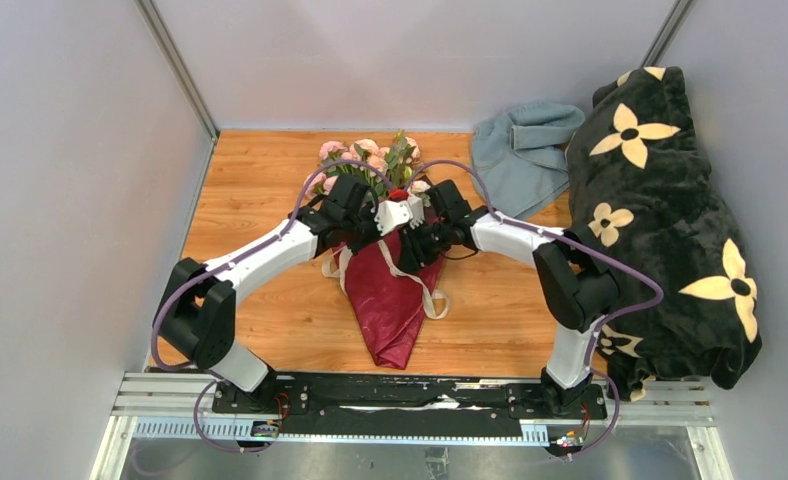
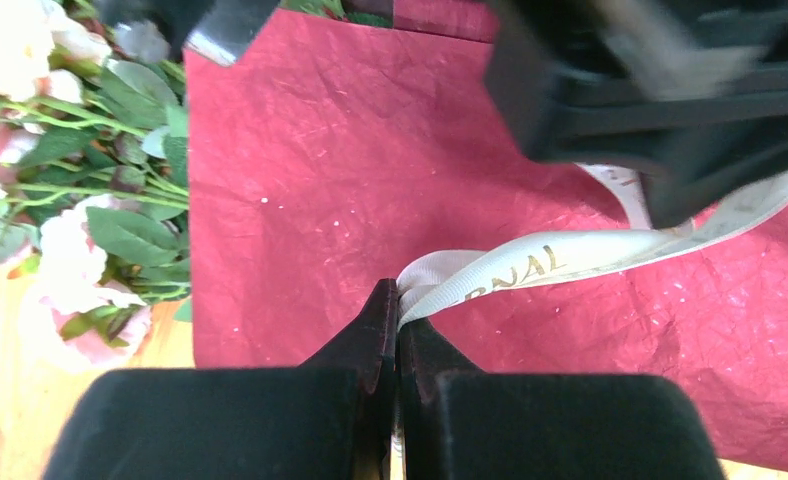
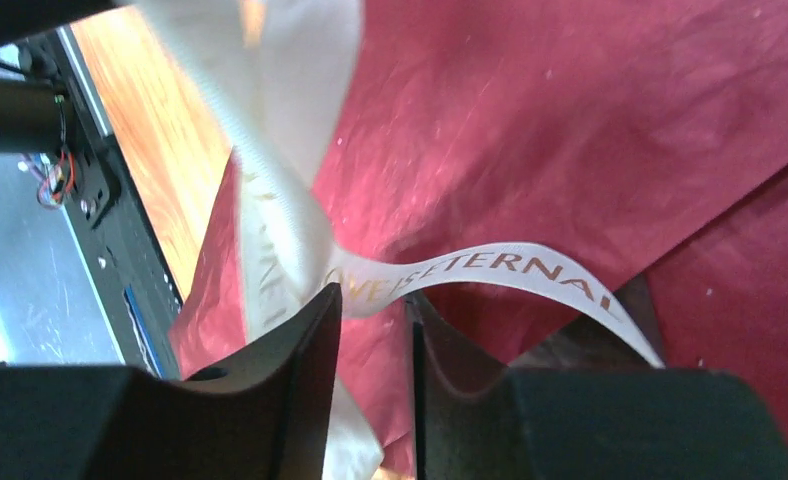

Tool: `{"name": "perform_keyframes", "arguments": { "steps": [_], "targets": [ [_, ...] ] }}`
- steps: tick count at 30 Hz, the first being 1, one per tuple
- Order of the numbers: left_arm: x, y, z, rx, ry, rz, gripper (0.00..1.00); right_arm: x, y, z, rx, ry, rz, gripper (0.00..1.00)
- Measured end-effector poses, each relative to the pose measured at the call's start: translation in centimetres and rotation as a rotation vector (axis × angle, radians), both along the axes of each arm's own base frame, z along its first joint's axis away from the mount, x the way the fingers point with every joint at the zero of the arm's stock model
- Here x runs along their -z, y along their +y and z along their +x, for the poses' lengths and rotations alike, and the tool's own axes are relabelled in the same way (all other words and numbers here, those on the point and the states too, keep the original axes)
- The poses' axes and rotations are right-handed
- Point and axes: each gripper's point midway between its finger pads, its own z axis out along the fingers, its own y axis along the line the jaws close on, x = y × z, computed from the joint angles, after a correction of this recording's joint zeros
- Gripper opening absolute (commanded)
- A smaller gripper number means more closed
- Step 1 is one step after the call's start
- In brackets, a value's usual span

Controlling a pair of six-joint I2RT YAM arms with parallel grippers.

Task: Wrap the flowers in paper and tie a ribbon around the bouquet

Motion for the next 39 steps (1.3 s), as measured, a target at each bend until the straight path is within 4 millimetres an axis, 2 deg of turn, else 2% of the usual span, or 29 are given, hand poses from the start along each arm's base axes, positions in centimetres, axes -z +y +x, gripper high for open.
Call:
{"name": "perform_keyframes", "arguments": {
  "steps": [3,6,9,13,14,16,19,21,27,29,31,33,37,39],
  "targets": [
    [1.2,-0.1,-0.1,-0.013,0.036,0.006,0.00,-0.9,-1.0,-0.7,-0.013,-0.001,-0.018,0.52],
    [2.1,-0.2,-0.2,-0.022,0.070,0.008,0.00,-2.0,-2.2,-0.3,0.006,-0.016,-0.027,0.55],
    [2.2,-0.6,-0.2,-0.028,0.089,-0.009,0.00,-2.5,-4.4,1.9,0.089,-0.025,-0.057,0.55],
    [1.9,-0.9,-0.1,-0.037,0.113,-0.047,0.00,-3.0,-7.1,4.2,0.199,-0.055,-0.090,0.49],
    [1.9,-0.9,-0.2,-0.039,0.121,-0.058,0.00,-3.4,-7.4,4.4,0.219,-0.081,-0.077,0.47],
    [1.8,-0.9,-0.1,-0.051,0.138,-0.078,0.00,-4.7,-7.7,3.3,0.242,-0.149,-0.016,0.42],
    [1.5,-1.1,0.1,-0.060,0.152,-0.104,0.00,-6.7,-7.3,0.8,0.237,-0.271,0.096,0.37],
    [1.3,-1.3,0.2,-0.065,0.161,-0.119,0.00,-7.0,-5.8,-1.2,0.201,-0.350,0.169,0.35],
    [1.2,-1.5,-0.1,-0.065,0.177,-0.136,0.00,-4.1,-0.9,-6.6,0.042,-0.416,0.231,0.32],
    [1.2,-1.6,-0.1,-0.064,0.180,-0.137,0.00,-3.7,0.3,-7.3,0.013,-0.451,0.235,0.32],
    [1.2,-1.6,-0.2,-0.063,0.185,-0.141,0.00,-2.9,1.2,-7.5,0.004,-0.490,0.221,0.32],
    [1.2,-1.7,-0.3,-0.061,0.191,-0.141,0.00,-1.4,1.6,-7.2,0.014,-0.521,0.171,0.32],
    [1.3,-1.6,-0.5,-0.061,0.199,-0.136,0.00,1.0,0.9,-6.0,0.061,-0.571,0.063,0.34],
    [1.3,-1.4,-0.6,-0.060,0.204,-0.129,0.00,1.1,0.6,-5.2,0.079,-0.612,0.036,0.36]
  ]
}}
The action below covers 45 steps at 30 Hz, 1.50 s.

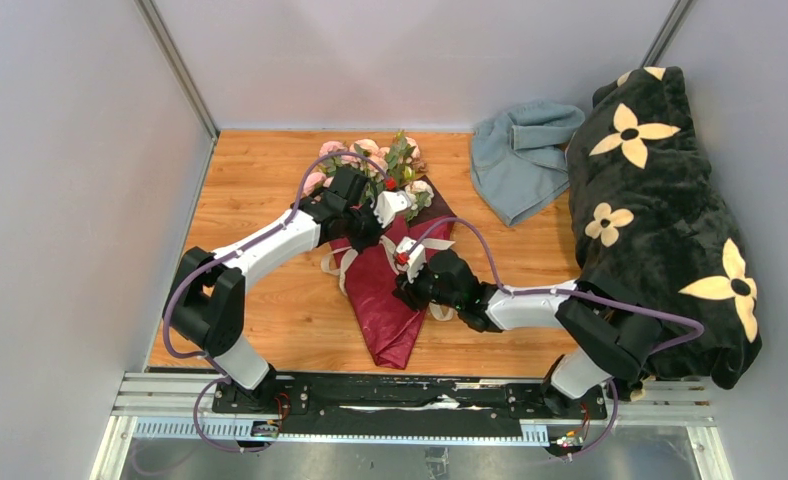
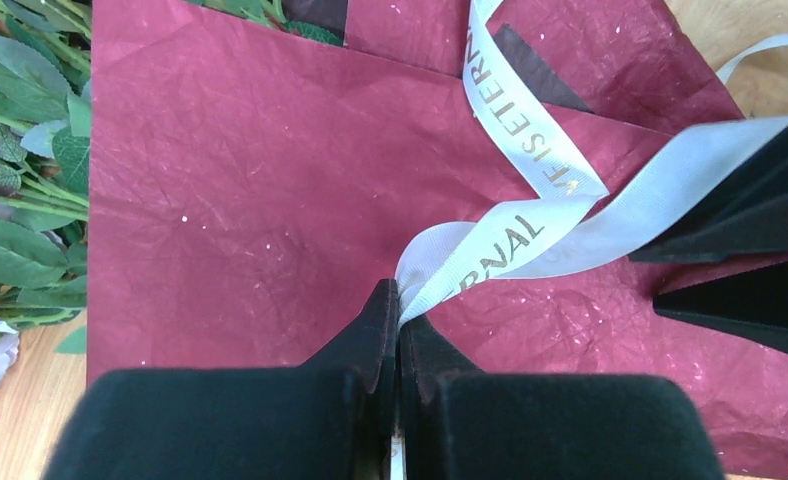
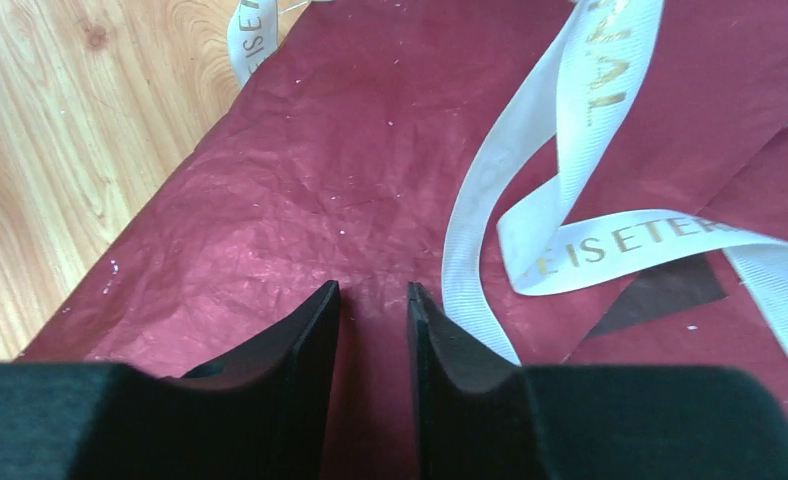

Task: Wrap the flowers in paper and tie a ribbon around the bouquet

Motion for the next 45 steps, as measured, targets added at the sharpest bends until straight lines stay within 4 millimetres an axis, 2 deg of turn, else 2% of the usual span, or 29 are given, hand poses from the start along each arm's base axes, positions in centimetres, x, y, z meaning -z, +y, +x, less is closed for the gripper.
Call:
{"name": "perform_keyframes", "arguments": {
  "steps": [4,11,16,21,23,26,29,32,35,37,40,45],
  "targets": [
    [0.1,0.5,-0.1,-0.005,0.004,0.028,0.00,-1.0,-0.2,0.7,-0.007,-0.082,-0.013,0.43],
    [0.5,1.3,-0.7,-0.014,0.032,0.062,0.00,-4.4,0.1,1.0,-0.095,-0.194,0.040,0.49],
    [-0.2,1.7,-1.1,-0.021,0.028,0.067,0.00,-5.9,-0.3,3.3,-0.068,-0.238,0.047,0.47],
    [-1.8,1.9,-1.5,-0.024,0.001,0.051,0.00,-7.7,-1.5,6.7,-0.003,-0.239,0.083,0.52],
    [-2.5,2.0,-1.7,-0.025,-0.010,0.040,0.00,-8.0,-0.9,7.6,-0.007,-0.230,0.082,0.52],
    [-3.1,2.6,-1.6,-0.057,-0.011,0.031,0.00,-7.2,0.3,8.2,-0.039,-0.195,0.071,0.53],
    [-3.2,2.9,-1.6,-0.073,-0.005,0.030,0.00,-5.6,0.7,8.0,-0.061,-0.148,0.049,0.45],
    [-3.1,3.5,-1.4,-0.100,0.001,0.037,0.00,-4.2,1.1,8.5,-0.057,-0.093,0.013,0.43],
    [-3.1,3.1,-1.8,-0.092,0.013,0.030,0.00,-3.9,2.1,9.1,-0.081,-0.064,0.011,0.42],
    [-3.2,3.4,-1.7,-0.104,0.014,0.026,0.00,-3.7,2.9,9.0,-0.116,-0.041,0.018,0.32],
    [-4.0,3.3,-1.5,-0.107,0.002,0.014,0.00,-3.0,3.8,8.6,-0.164,0.012,0.028,0.12],
    [-4.5,3.2,-1.8,-0.114,0.012,-0.001,0.00,-3.4,6.0,6.7,-0.277,0.141,0.133,0.01]
  ]
}}
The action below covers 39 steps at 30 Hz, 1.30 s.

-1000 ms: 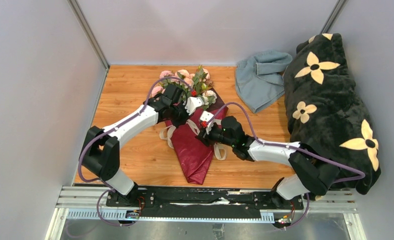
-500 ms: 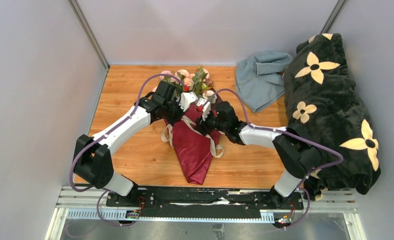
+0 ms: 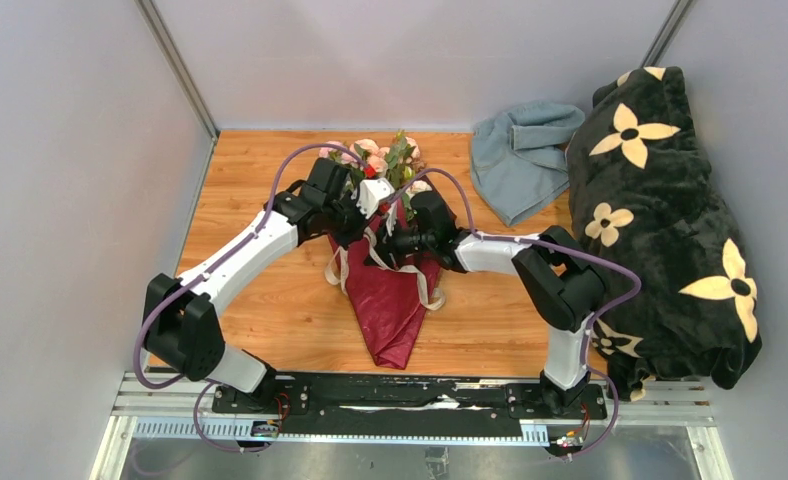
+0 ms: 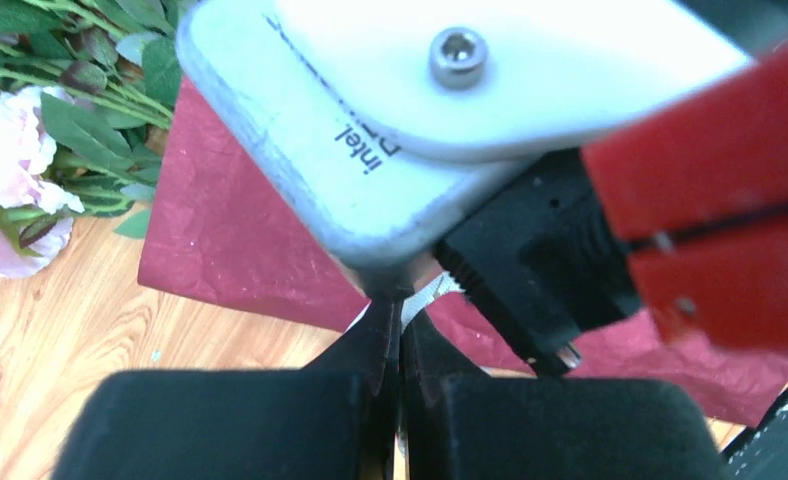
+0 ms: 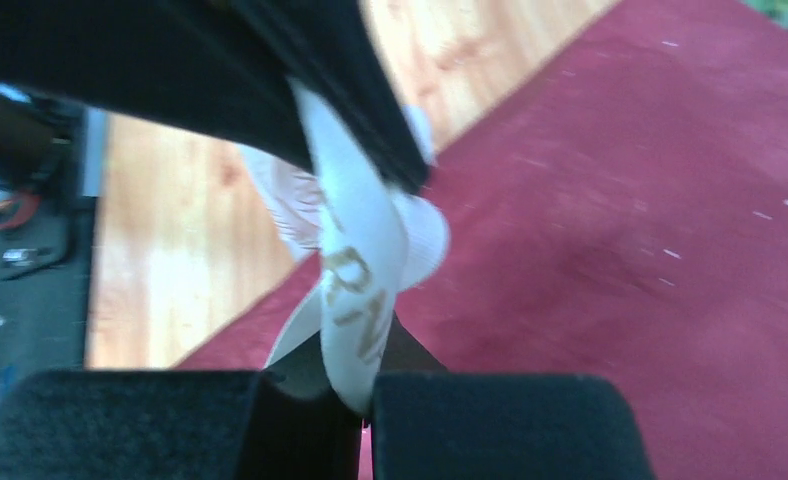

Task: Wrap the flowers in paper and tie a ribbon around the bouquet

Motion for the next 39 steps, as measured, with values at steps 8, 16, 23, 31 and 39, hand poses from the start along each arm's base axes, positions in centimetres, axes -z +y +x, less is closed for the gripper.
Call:
{"name": "perform_keyframes", "arguments": {
  "steps": [8,16,23,31,39],
  "targets": [
    [-1.4,-1.7,-0.8,0.065,0.001,-0.046,0.00,-1.7,1.4,-3.1,-0.070,0.377,0.150,0.07],
    [-1.3,-1.9,-1.0,0.082,0.007,-0.048,0.00,1.8,-1.3,-4.6,0.020,0.560,-0.039,0.36],
    [-1.0,-1.7,-1.0,0.078,0.008,-0.040,0.00,-0.5,-5.6,-0.4,0.203,0.490,-0.122,0.53],
    [-0.9,-1.6,-0.9,0.070,0.006,-0.035,0.00,-1.6,-10.2,1.6,0.314,0.458,-0.169,0.49],
    [-0.8,-1.8,-0.9,0.055,0.020,-0.049,0.00,-4.0,-8.9,-5.5,0.336,0.120,-0.040,0.39]
  ]
}}
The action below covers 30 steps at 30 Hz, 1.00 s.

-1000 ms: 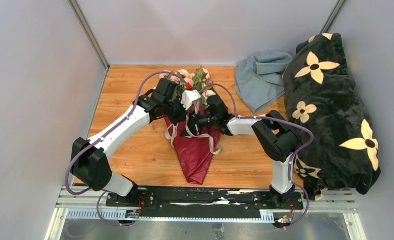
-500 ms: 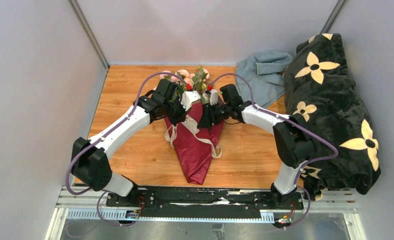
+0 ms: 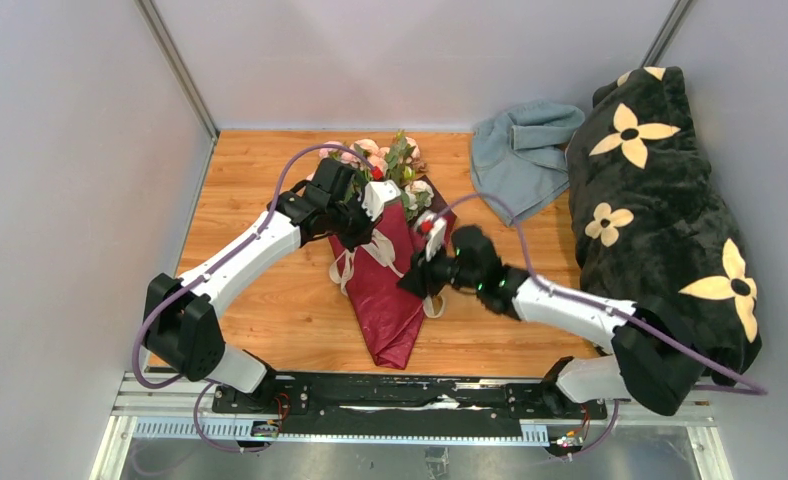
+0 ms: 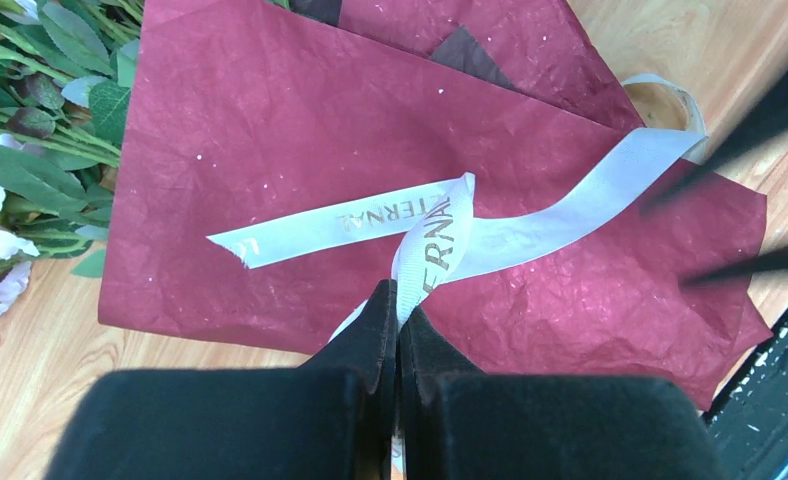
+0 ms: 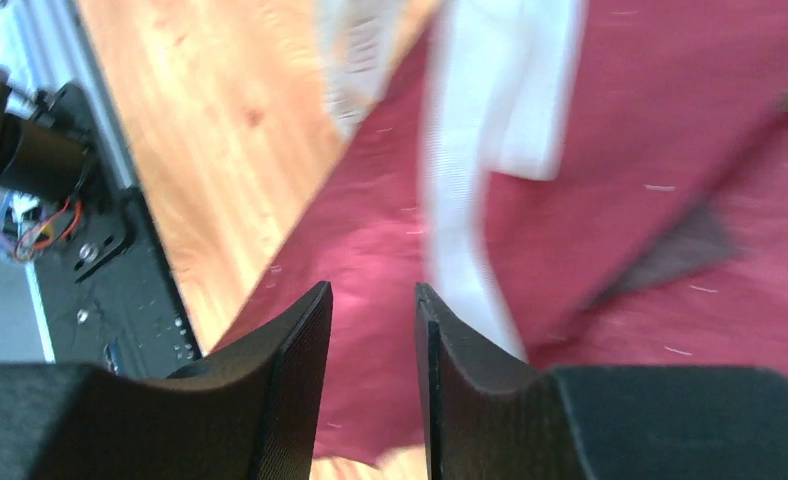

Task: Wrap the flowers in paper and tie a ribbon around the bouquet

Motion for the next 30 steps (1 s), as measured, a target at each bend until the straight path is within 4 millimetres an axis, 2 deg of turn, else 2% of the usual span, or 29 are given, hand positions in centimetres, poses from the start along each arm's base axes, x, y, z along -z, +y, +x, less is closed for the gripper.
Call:
{"name": "perform_keyframes", "arguments": {
  "steps": [3,5,7,10,14,22,25,30],
  "targets": [
    [0.0,0.0,0.0,-0.004,0.003,-0.003,0.00,1.4,3.1,-3.9,-0.059,-0.085,0.037,0.40],
    [0.0,0.0,0.0,-0.006,0.005,-0.004,0.00,2.6,5.3,-5.0,-0.068,-0.130,0.048,0.41],
    [0.0,0.0,0.0,-0.007,0.005,-0.005,0.00,3.4,6.9,-4.5,-0.043,-0.162,0.061,0.41],
    [0.0,-0.1,0.0,-0.009,0.007,-0.007,0.00,4.5,7.8,-2.1,0.063,-0.203,0.067,0.41],
    [-0.1,-0.1,0.1,-0.010,0.004,-0.011,0.00,5.8,6.7,0.8,0.230,-0.225,0.045,0.46],
    [-0.1,-0.2,0.0,-0.006,0.006,-0.015,0.00,4.3,4.7,5.2,0.432,-0.245,0.055,0.60],
    [-0.1,-0.2,0.0,-0.006,0.006,-0.015,0.00,4.6,3.8,6.0,0.470,-0.245,0.033,0.64],
    [-0.1,-0.2,0.0,-0.006,0.007,-0.016,0.00,4.6,3.2,6.7,0.494,-0.249,0.012,0.65]
  ]
}}
